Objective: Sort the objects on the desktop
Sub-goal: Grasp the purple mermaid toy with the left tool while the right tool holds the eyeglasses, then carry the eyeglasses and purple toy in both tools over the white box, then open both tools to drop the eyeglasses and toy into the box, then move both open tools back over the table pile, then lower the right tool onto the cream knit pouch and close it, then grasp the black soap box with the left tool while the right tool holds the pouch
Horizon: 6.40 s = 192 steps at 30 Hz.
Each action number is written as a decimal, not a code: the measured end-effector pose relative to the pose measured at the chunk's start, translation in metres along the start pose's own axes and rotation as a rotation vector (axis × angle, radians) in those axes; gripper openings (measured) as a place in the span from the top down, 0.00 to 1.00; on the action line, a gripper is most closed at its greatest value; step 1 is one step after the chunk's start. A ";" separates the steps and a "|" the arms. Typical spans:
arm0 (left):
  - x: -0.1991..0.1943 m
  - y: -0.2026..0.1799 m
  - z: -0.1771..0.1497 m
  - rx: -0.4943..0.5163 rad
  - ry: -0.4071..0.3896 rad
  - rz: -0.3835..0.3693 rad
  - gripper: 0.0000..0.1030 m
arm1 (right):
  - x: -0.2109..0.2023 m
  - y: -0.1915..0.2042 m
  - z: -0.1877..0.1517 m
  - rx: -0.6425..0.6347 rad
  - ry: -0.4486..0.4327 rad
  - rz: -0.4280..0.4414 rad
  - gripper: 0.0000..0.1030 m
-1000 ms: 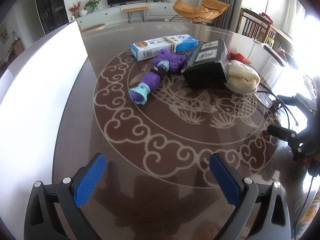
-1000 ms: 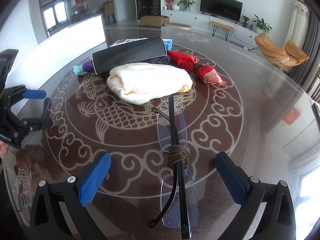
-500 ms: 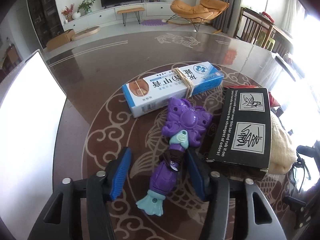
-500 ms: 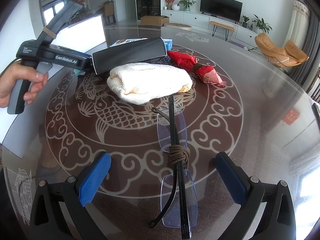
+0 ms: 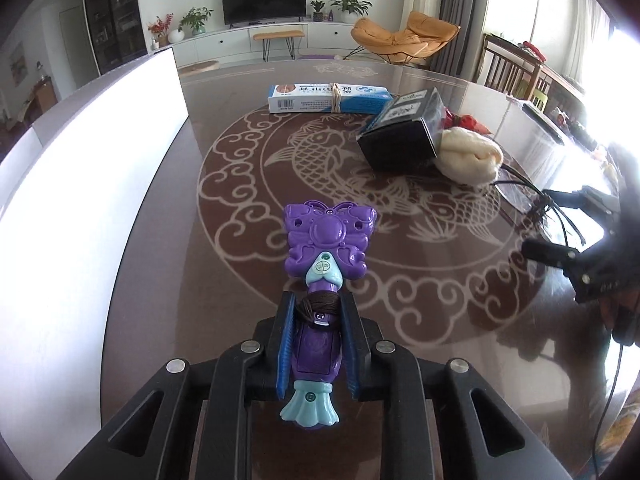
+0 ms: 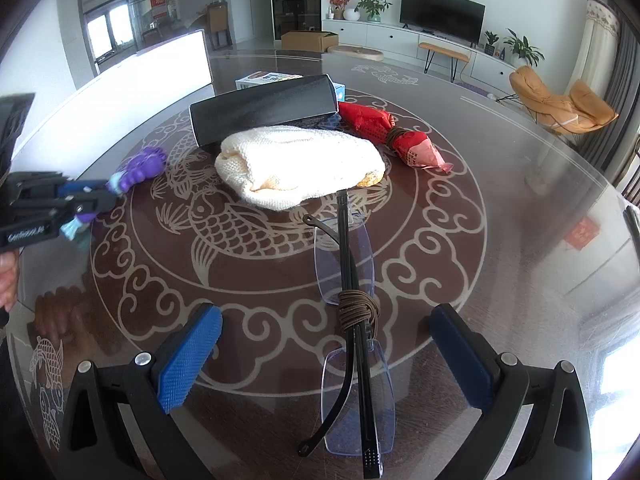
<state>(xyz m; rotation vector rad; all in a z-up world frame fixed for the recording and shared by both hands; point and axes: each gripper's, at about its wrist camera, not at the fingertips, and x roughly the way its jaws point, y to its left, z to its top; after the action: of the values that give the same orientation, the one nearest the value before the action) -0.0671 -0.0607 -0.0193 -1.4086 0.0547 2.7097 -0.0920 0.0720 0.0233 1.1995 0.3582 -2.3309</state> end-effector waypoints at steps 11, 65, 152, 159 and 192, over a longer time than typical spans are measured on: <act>0.010 -0.009 0.015 0.102 0.033 -0.041 0.57 | -0.003 -0.020 0.020 -0.003 0.212 0.094 0.08; -0.189 0.111 -0.016 -0.274 -0.335 0.097 0.12 | -0.074 0.227 0.127 -0.071 -0.259 0.323 0.06; 0.009 -0.039 -0.008 -0.081 -0.014 0.075 0.00 | -0.015 -0.015 0.029 0.355 0.045 0.012 0.08; 0.010 -0.039 -0.008 -0.081 -0.014 0.075 0.00 | -0.055 -0.019 0.012 0.397 -0.008 0.027 0.06; 0.096 -0.086 0.118 0.118 0.101 -0.058 0.00 | -0.049 -0.013 -0.030 0.217 -0.040 -0.155 0.37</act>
<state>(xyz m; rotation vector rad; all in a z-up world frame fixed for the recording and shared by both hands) -0.2104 0.0396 -0.0293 -1.4869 0.1745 2.5423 -0.0546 0.1112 0.0464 1.2613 0.1939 -2.5772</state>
